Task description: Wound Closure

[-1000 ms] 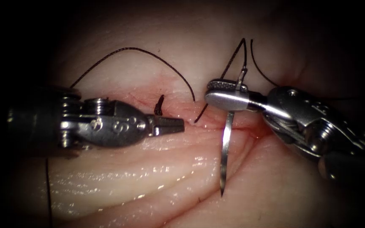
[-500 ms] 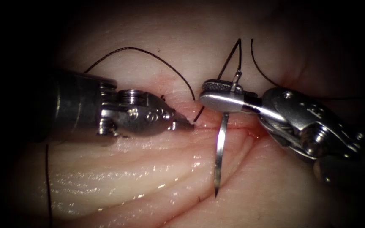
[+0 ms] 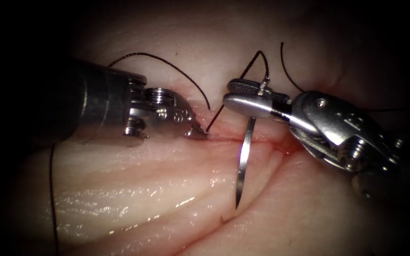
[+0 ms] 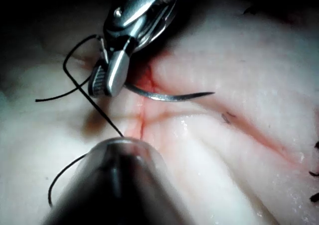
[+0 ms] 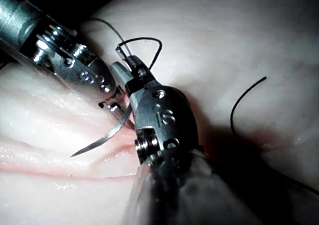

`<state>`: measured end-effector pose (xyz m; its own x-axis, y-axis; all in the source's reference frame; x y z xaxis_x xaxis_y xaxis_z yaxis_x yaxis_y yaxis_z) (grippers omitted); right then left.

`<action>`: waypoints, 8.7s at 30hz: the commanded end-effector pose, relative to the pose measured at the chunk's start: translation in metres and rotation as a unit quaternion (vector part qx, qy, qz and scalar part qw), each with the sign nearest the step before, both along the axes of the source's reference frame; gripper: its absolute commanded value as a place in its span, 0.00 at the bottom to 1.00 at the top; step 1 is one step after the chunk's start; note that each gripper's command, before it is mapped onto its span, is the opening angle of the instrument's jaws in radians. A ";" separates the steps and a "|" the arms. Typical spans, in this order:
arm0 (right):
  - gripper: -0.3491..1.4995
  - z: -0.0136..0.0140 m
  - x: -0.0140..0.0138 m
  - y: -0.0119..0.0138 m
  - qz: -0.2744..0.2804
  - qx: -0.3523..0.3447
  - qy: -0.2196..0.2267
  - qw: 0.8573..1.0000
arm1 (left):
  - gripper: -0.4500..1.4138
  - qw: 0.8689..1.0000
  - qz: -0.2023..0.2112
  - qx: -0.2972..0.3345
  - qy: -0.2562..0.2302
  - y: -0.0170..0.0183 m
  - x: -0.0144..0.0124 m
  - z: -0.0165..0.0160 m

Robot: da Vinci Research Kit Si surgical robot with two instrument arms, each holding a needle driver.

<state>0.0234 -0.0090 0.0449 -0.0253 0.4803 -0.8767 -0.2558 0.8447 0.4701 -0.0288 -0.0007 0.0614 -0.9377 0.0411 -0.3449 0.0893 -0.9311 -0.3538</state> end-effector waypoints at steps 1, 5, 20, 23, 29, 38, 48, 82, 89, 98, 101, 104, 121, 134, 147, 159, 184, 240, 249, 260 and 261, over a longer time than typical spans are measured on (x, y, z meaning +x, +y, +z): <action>0.00 0.0010 0.0009 0.0008 0.003 -0.009 -0.002 1.000 | 0.00 1.000 0.004 0.006 0.005 0.0000 -0.0005 0.0005; 0.00 0.0026 0.0019 0.0017 0.008 -0.029 -0.002 1.000 | 0.00 0.999 0.012 0.024 0.019 -0.0005 -0.0003 0.0004; 0.00 0.0067 0.0043 0.0014 0.011 -0.147 -0.035 0.988 | 0.21 0.999 0.005 0.036 0.005 -0.0007 -0.0007 -0.0020; 0.00 0.0068 0.0043 0.0014 0.011 -0.169 -0.043 0.985 | 0.21 0.999 0.002 0.036 0.002 -0.0008 -0.0009 -0.0026; 0.00 0.0070 0.0050 0.0013 0.015 -0.203 -0.059 0.977 | 0.20 0.999 -0.001 0.035 -0.003 -0.0016 -0.0011 -0.0034; 0.00 0.0074 0.0056 0.0011 0.017 -0.220 -0.064 0.973 | 0.18 0.999 0.000 0.035 -0.007 -0.0028 -0.0011 -0.0040; 0.00 0.0082 0.0052 -0.0001 0.005 -0.227 -0.069 0.971 | 0.21 0.998 -0.048 0.002 -0.051 -0.0032 -0.0006 -0.0080; 0.00 0.0067 0.0047 0.0008 -0.035 -0.207 -0.070 0.975 | 0.04 0.985 -0.120 -0.069 -0.099 -0.0063 -0.0010 -0.0063; 0.00 0.0067 0.0047 0.0007 -0.043 -0.206 -0.071 0.975 | 0.04 0.985 -0.122 -0.068 -0.103 -0.0059 -0.0007 -0.0064; 0.00 0.0061 0.0048 0.0008 -0.059 -0.197 -0.067 0.976 | 0.04 0.984 -0.125 -0.070 -0.103 -0.0058 -0.0007 -0.0058; 0.00 0.0059 0.0049 0.0008 -0.067 -0.187 -0.066 0.978 | 0.03 0.984 -0.127 -0.071 -0.102 -0.0058 -0.0007 -0.0053; 0.00 0.0059 0.0049 0.0008 -0.066 -0.179 -0.065 0.980 | 0.03 0.984 -0.127 -0.071 -0.102 -0.0058 -0.0007 -0.0051; 0.00 0.0063 0.0048 0.0013 -0.064 -0.108 -0.042 0.991 | 0.01 0.984 -0.130 -0.071 -0.101 -0.0060 -0.0002 -0.0046; 0.00 0.0064 0.0051 0.0013 -0.054 -0.079 -0.030 0.995 | 0.01 0.983 -0.132 -0.074 -0.099 -0.0062 -0.0008 -0.0043; 0.00 0.0066 0.0054 0.0005 -0.049 -0.006 -0.012 0.999 | 0.01 0.984 -0.131 -0.074 -0.100 -0.0061 -0.0006 -0.0042; 0.00 0.0068 0.0054 -0.0004 -0.057 0.073 0.010 0.996 | 0.01 0.984 -0.131 -0.073 -0.100 -0.0061 -0.0004 -0.0042; 0.00 0.0045 0.0065 -0.0027 -0.083 0.216 0.025 0.972 | 0.01 0.984 -0.132 -0.070 -0.100 -0.0058 -0.0001 -0.0043; 0.00 -0.0025 0.0070 -0.0072 -0.093 0.526 0.102 0.839 | 0.01 0.984 -0.130 -0.073 -0.100 -0.0057 0.0007 -0.0042; 0.86 -0.0010 0.0034 -0.0024 -0.040 0.422 0.148 0.894 | 0.03 0.983 -0.131 -0.075 -0.104 -0.0066 0.0008 -0.0068; 0.99 0.0011 -0.0001 0.0003 -0.035 0.384 0.133 0.913 | 0.25 0.964 -0.104 -0.133 -0.206 -0.0054 0.0004 -0.0115; 0.99 0.0012 0.0000 0.0001 -0.039 0.383 0.132 0.914 | 0.27 0.962 -0.105 -0.137 -0.211 -0.0052 0.0005 -0.0115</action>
<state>0.0225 -0.0088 0.0455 -0.1321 0.9597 -0.2481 -0.0051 0.2496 0.9683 -0.0278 -0.0059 0.0493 -0.6929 0.0665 -0.7180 -0.0279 -0.9975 -0.0654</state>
